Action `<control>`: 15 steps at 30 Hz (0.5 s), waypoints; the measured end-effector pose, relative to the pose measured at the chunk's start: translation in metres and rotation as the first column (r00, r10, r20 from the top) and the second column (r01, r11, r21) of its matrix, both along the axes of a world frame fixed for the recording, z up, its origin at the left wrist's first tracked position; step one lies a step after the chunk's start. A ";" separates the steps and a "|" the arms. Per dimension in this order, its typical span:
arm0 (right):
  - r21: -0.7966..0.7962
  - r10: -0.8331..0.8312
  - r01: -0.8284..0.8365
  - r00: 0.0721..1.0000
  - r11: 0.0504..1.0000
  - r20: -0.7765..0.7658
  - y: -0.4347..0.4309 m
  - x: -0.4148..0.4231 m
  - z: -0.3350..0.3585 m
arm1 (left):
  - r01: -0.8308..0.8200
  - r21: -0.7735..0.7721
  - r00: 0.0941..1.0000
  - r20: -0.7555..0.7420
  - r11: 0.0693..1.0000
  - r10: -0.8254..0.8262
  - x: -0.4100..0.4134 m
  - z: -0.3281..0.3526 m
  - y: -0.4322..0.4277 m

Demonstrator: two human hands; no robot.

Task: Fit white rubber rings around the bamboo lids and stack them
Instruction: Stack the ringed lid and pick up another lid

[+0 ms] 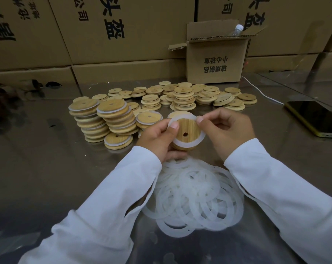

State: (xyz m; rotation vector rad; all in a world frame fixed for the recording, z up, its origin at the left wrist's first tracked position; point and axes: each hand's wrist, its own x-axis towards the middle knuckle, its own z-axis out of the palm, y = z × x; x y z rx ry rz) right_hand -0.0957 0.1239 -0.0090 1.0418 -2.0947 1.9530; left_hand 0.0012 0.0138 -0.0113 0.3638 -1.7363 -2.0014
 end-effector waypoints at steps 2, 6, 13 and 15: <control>-0.008 0.000 0.000 1.000 1.000 -0.003 0.000 0.000 0.001 | -0.013 -0.027 1.000 -0.012 1.000 0.013 0.000 -0.001 0.000; -0.023 0.009 -0.009 1.000 1.000 -0.005 0.000 0.001 0.001 | -0.057 -0.060 0.998 -0.033 0.997 0.056 -0.001 0.000 0.001; -0.035 0.051 -0.050 0.998 0.998 0.045 -0.002 0.001 0.003 | -0.116 -0.096 0.992 -0.062 0.989 0.111 0.000 0.001 0.002; -0.046 0.054 -0.051 0.997 0.998 0.056 -0.002 0.001 0.004 | -0.120 -0.099 0.991 -0.069 0.988 0.113 0.000 0.002 0.003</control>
